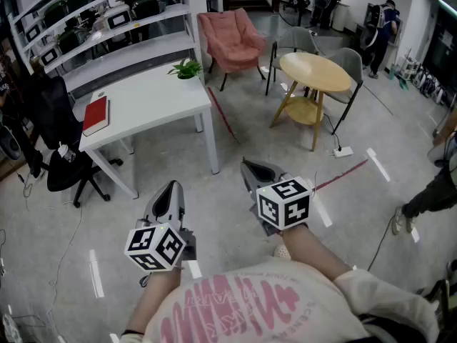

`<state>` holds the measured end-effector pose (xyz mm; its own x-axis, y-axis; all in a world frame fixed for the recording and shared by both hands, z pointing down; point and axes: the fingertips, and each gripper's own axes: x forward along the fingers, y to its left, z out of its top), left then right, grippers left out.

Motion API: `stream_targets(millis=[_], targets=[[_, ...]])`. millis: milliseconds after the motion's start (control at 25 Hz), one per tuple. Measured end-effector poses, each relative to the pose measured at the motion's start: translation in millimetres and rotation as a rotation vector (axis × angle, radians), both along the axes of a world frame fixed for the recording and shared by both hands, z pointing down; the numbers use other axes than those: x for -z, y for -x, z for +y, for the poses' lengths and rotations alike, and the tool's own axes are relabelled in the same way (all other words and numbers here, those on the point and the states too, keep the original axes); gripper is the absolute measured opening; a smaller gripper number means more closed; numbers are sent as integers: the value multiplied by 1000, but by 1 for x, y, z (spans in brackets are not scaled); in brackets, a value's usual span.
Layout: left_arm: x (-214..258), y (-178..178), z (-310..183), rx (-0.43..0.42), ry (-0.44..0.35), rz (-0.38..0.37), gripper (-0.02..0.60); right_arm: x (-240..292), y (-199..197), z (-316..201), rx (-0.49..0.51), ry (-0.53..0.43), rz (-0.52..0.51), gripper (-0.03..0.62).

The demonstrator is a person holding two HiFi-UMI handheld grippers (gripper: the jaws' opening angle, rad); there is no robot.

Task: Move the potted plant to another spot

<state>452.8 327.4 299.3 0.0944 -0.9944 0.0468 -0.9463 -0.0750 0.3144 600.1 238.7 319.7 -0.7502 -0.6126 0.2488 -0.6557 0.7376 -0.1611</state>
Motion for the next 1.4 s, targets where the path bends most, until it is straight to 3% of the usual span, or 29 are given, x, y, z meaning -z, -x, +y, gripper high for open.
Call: stream_targets(millis=[400,720,960,1400], targets=[[-15,17,-5,17,25,-4,3,-18,7,-11,-4,52,6,6],[-36,56,-34,50,74,28,3,-40,28,-62,-30,126,-2,6],[-48,84,-83,65,98,49,3,-58,57,-118,-15,203,-13,6],[-53,127,-189,87,104,104,3,-56,105,-226,27,239,-22,6]])
